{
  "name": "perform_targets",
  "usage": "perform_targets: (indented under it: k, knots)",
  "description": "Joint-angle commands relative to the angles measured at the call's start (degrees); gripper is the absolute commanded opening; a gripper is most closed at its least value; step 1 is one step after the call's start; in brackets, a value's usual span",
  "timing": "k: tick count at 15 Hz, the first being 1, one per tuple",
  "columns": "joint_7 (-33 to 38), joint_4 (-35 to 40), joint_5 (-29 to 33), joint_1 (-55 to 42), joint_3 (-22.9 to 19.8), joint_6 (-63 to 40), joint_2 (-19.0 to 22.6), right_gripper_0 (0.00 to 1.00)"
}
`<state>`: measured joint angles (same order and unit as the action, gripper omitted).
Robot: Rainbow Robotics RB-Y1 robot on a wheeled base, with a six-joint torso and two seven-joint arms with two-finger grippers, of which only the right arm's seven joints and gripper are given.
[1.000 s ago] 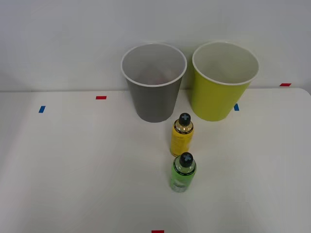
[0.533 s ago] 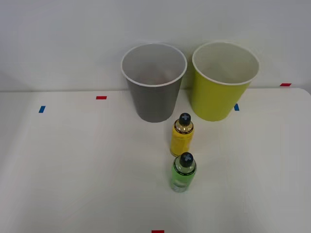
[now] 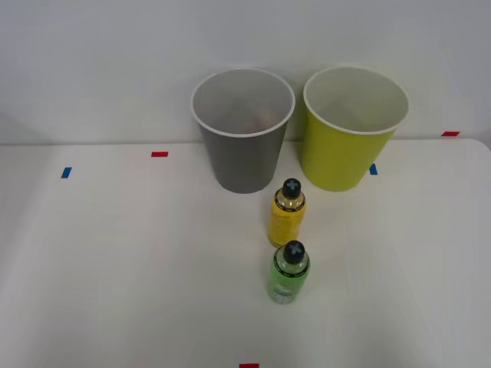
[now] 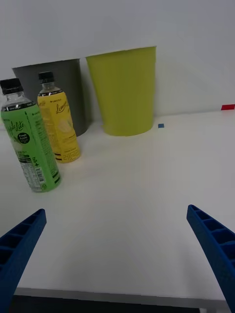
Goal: Put cans in the gray bin, plastic bottles in the light green bin
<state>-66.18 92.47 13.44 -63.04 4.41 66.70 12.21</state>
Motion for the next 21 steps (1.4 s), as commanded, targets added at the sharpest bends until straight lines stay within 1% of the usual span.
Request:
perform_targets:
  k: [1, 5, 7, 10, 12, 19, 21]
  knots:
    - [-2.1, 0.0, 0.4, 0.6, 1.7, 0.0, 0.5, 1.00]
    - [-3.6, 0.0, 0.4, 2.5, 3.9, -0.7, 0.8, 1.00]
    - [-4.2, 0.0, -0.6, 4.6, 7.0, -2.8, 1.9, 1.00]
    - [-5.8, 0.0, -0.8, 8.9, 10.6, -4.4, 3.5, 1.00]
    - [-6.4, 0.0, -1.1, 12.0, 11.9, -5.4, 4.2, 1.00]
    - [-9.1, -0.1, -5.2, 22.6, 18.4, -13.0, 4.8, 1.00]
    - [-9.9, 0.0, -6.6, 26.3, 19.9, -16.8, 4.9, 1.00]
